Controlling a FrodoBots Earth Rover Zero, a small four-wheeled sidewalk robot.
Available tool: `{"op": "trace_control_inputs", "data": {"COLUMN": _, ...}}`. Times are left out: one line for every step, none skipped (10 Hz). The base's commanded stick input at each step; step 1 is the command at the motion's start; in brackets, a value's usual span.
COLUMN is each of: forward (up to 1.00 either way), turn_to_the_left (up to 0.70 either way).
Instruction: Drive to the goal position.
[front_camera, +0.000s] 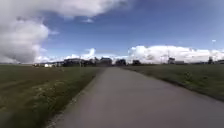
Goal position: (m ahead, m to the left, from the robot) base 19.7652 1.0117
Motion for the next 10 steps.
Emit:
{"op": "trace_control_inputs", "data": {"forward": 0.7, "turn_to_the_left": 0.0}}
{"op": "trace_control_inputs", "data": {"forward": 0.7, "turn_to_the_left": 0.0}}
{"op": "trace_control_inputs", "data": {"forward": 0.7, "turn_to_the_left": 0.0}}
{"op": "trace_control_inputs", "data": {"forward": 0.7, "turn_to_the_left": 0.0}}
{"op": "trace_control_inputs", "data": {"forward": 0.7, "turn_to_the_left": 0.0}}
{"op": "trace_control_inputs", "data": {"forward": 0.7, "turn_to_the_left": 0.0}}
{"op": "trace_control_inputs", "data": {"forward": 0.7, "turn_to_the_left": 0.0}}
{"op": "trace_control_inputs", "data": {"forward": 0.7, "turn_to_the_left": 0.0}}
{"op": "trace_control_inputs", "data": {"forward": 0.7, "turn_to_the_left": 0.0}}
{"op": "trace_control_inputs", "data": {"forward": 0.7, "turn_to_the_left": 0.0}}
